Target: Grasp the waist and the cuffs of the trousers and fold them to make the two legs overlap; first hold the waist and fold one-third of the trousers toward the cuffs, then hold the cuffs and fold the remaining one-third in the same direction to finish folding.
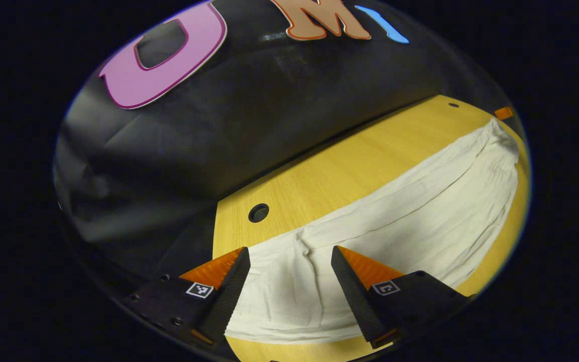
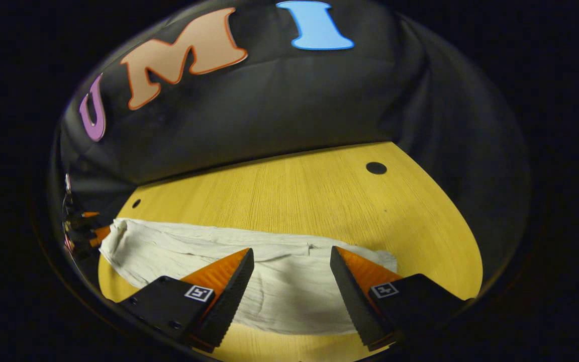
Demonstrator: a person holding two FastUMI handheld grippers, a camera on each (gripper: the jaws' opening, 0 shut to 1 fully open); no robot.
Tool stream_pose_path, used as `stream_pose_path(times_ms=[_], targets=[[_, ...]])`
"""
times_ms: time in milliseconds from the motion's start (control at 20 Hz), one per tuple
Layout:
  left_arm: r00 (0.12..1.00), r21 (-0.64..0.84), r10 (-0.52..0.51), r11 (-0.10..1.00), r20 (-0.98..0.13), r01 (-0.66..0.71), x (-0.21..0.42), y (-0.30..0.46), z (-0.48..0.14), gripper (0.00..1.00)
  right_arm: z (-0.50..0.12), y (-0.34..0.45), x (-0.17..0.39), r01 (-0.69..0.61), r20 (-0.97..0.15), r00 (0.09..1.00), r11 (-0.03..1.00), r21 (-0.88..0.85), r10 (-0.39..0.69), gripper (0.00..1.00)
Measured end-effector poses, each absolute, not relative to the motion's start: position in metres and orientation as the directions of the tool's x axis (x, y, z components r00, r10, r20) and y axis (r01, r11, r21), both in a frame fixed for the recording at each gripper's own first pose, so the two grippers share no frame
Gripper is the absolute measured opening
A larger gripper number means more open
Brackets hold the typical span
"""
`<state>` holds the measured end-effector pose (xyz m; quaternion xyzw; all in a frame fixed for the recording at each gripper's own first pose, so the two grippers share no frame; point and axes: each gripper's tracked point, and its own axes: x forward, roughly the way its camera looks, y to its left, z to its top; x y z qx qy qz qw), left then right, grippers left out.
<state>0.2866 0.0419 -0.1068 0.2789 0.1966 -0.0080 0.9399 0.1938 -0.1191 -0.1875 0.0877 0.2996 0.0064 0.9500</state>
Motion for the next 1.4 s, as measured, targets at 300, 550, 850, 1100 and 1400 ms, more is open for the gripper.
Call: stream_pose_path(times_ms=[300, 550, 850, 1100, 1400], targets=[[0.925, 0.482, -0.051, 0.842, -0.378, 0.244, 0.208, -0.02, -0.088, 0.97, -0.185, -0.174, 0.137, 0.202, -0.573, 0.82, 0.937, 0.286, -0.002, 0.96], [0.938, 0.417, -0.076, 0.881, -0.339, 0.222, 0.159, -0.042, -0.077, 0.97, -0.21, -0.198, 0.108, 0.329, -0.595, 0.802, 0.871, 0.364, -0.055, 0.97], [0.956, 0.341, -0.047, 0.928, -0.291, 0.149, 0.121, -0.056, -0.068, 0.97, -0.252, -0.213, 0.104, 0.431, -0.622, 0.779, 0.791, 0.434, -0.084, 0.96], [0.969, 0.314, -0.006, 0.946, -0.248, 0.086, 0.097, -0.065, -0.06, 0.97, -0.273, -0.219, 0.102, 0.476, -0.635, 0.766, 0.754, 0.453, -0.102, 0.92], [0.975, 0.268, 0.044, 0.963, -0.22, 0.017, 0.083, -0.069, -0.053, 0.97, -0.276, -0.22, 0.113, 0.472, -0.599, 0.789, 0.758, 0.449, -0.137, 0.92]])
